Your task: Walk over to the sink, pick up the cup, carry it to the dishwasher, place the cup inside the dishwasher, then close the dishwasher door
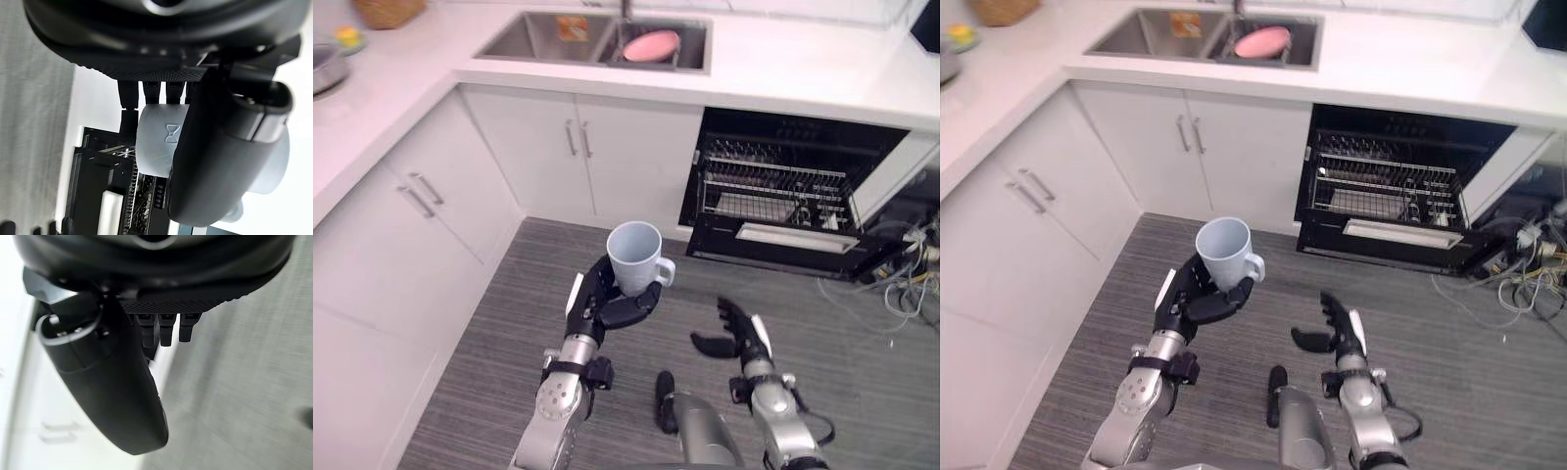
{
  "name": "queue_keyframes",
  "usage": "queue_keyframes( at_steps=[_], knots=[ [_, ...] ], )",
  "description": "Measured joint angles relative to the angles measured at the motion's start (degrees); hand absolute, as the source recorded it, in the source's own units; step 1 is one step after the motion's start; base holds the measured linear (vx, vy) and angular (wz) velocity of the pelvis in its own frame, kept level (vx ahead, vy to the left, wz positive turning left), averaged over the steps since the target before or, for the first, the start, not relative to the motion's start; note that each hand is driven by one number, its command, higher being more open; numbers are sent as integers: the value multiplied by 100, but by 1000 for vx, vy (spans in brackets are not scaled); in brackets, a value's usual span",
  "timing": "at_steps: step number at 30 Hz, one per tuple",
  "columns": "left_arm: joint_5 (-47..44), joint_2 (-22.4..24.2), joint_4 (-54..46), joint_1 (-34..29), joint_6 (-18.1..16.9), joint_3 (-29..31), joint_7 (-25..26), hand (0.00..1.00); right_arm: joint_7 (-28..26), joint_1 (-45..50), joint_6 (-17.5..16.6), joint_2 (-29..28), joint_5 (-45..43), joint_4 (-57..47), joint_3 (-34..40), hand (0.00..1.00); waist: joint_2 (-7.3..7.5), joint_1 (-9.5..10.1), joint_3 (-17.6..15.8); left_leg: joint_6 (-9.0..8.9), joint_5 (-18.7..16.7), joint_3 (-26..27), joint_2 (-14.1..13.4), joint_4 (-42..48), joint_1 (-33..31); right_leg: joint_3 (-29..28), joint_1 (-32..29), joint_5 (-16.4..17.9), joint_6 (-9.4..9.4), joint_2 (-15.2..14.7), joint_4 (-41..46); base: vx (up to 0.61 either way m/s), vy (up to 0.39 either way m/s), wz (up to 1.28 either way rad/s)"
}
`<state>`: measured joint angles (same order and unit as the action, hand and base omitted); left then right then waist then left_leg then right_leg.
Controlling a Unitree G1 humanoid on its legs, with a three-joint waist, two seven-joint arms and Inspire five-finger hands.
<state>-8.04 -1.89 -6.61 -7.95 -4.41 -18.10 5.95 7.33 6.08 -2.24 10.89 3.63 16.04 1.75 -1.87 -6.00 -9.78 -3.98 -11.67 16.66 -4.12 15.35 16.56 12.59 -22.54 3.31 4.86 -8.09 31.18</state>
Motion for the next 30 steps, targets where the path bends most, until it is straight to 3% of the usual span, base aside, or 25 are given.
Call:
queue_keyframes(
  at_steps=[1, 2, 3, 4, 5, 6, 8, 11, 12, 13, 14, 15, 16, 17, 20, 22, 23, 24, 26, 27, 28, 29, 30],
  knots=[
    [39, 88, 2, -1, -33, -61, 7, 30, 28, 177, -55, 34, -20, -317, 83, 90, -98, -10, 46, -273, 216, -54, -181, 693, -89, 175, 360, 244, -21, -9, -24, 455, -134, 21],
    [41, 101, 1, 0, -68, -88, 9, 30, 49, 253, -95, 22, -32, -466, 117, 90, -128, -12, 63, -383, 374, -30, -291, 1104, -182, 299, 558, 356, -38, -4, -107, 516, -153, 10],
    [52, 103, 1, -10, -142, -103, 9, 30, 99, 392, -126, -24, -142, -807, 118, 90, -152, 6, 79, -592, 847, 71, -537, 1909, -395, 388, 921, 507, -53, 51, -314, 388, -103, -4],
    [54, 85, -11, -47, -203, -118, 9, 30, 139, 492, -183, -108, -247, -1163, 80, 90, -148, 39, 91, -696, 963, 271, -897, 2796, -752, 366, 1145, 572, -41, 153, -546, 398, -95, -12],
    [54, 91, -27, -67, -220, -144, 12, 30, 168, 517, -218, -150, -253, -1329, 68, 90, -179, 49, 110, -671, 811, 407, -1082, 3225, -966, 353, 1222, 611, -21, 220, -646, 273, -24, -16],
    [53, 84, -46, -106, -227, -168, 11, 30, 207, 530, -262, -233, -306, -1598, 43, 90, -175, 61, 107, -475, 449, 654, -1353, 3834, -1358, 321, 1385, 702, 31, 298, -783, 267, -14, -12],
    [54, 58, -40, -261, -225, -245, -4, 30, 240, 519, -374, -323, -428, -1810, -11, 90, -130, 92, 109, -232, -78, 862, -1465, 4054, -1824, 229, 1655, 763, -28, 313, -961, 261, 49, -29],
    [54, 58, -26, -476, -216, -263, -7, 30, 243, 409, -459, -328, -449, -1848, -104, 90, -114, 283, 120, 120, -524, 704, -1192, 3206, -2499, -202, 1954, 824, -139, 251, -1222, 272, 147, -67],
    [54, 25, -23, -504, -206, -252, -5, 30, 236, 386, -460, -318, -452, -1839, -121, 90, -98, 360, 127, 115, -546, 312, -908, 2357, -2741, -424, 2090, 880, -276, 145, -1291, 303, 239, -72],
    [54, 24, -24, -506, -205, -247, 1, 30, 234, 374, -460, -313, -456, -1830, -132, 90, -95, 366, 128, 103, -531, 196, -837, 2139, -2785, -470, 2114, 897, -333, 113, -1295, 340, 310, -71],
    [55, 31, -24, -505, -206, -226, 16, 30, 222, 298, -460, -298, -465, -1778, -154, 90, -93, 367, 131, 81, -329, -289, -552, 1269, -2895, -653, 2188, 974, -550, 3, -1284, 357, 360, -70],
    [69, 54, -28, -503, -207, -210, 27, 30, 222, 224, -461, -195, -470, -1721, -193, 90, -136, 369, 158, 51, 190, -733, -380, 217, -2873, -879, 2186, 1079, -823, -32, -1164, 356, 383, -85],
    [80, 64, -23, -508, -205, -199, 33, 30, 223, 198, -462, -158, -475, -1682, -204, 90, -220, 384, 212, 15, 903, -848, -364, -66, -2798, -998, 2163, 1161, -981, -6, -1061, 439, 464, -95],
    [113, -3, 23, -540, -180, -171, 60, 30, 207, 175, -451, -245, -491, -1522, -270, 90, 1, 374, 277, 197, 1209, -686, -219, 43, -2681, -1253, 2229, 1252, -1107, -183, -1071, 376, 348, -74],
    [128, -163, 20, -414, -152, -128, 133, 30, 146, 188, -474, -398, -593, -1540, -327, 90, 293, 343, 325, 395, 567, -453, -100, 618, -2805, -1407, 2232, 1177, -1175, -418, -1164, 320, 278, -52],
    [130, -211, 19, -408, -149, -71, 135, 30, 120, 59, -473, -481, -600, -1515, -383, 90, 327, 396, 334, 478, 301, -29, -57, 619, -2568, -1387, 1766, 1081, -1336, -614, -331, 279, 271, -88],
    [130, -261, 21, -420, -147, -14, 153, 30, 80, -39, -474, -502, -599, -1498, -487, 90, 325, 383, 328, 533, 261, 239, -29, 436, -2286, -1087, 1503, 941, -1381, -804, 158, 147, 133, -89],
    [131, -292, 20, -421, -147, 23, 160, 30, 40, -103, -477, -512, -599, -1459, -548, 90, 318, 363, 325, 541, 258, 378, -29, 293, -2094, -803, 1422, 913, -1334, -910, 338, 166, 134, -110],
    [131, -334, 15, -374, -171, 161, 208, 30, -32, -276, -478, -535, -598, -1381, -753, 90, 309, 359, 326, 533, 252, 824, -116, -116, -1629, 201, 1158, 1108, -982, -1036, 593, 135, 72, -116],
    [130, -343, 15, -352, -193, 240, 273, 30, -62, -401, -491, -582, -598, -1358, -836, 90, 310, 359, 326, 457, 239, 1104, -180, -240, -1463, 925, 1015, 1113, -704, -1073, 516, 128, 11, -130],
    [128, -373, 14, -337, -202, 328, 289, 30, -78, -524, -543, -628, -602, -1318, -929, 90, 343, 350, 346, 372, 194, 1367, -201, -252, -1366, 1676, 936, 890, -431, -1096, 187, 118, -14, -117],
    [129, -395, 20, -323, -207, 360, 288, 30, -88, -560, -570, -641, -611, -1317, -964, 90, 391, 342, 376, 310, 153, 1458, -175, -220, -1355, 1985, 936, 723, -331, -1088, -64, 182, -58, -110],
    [127, -273, 94, -274, -201, 373, 295, 30, -117, -605, -600, -544, -630, -1318, -982, 90, 254, 313, 392, 208, 70, 1546, -286, -183, -1351, 2032, 978, 732, -344, -897, -272, 162, -65, -73]
  ],
)
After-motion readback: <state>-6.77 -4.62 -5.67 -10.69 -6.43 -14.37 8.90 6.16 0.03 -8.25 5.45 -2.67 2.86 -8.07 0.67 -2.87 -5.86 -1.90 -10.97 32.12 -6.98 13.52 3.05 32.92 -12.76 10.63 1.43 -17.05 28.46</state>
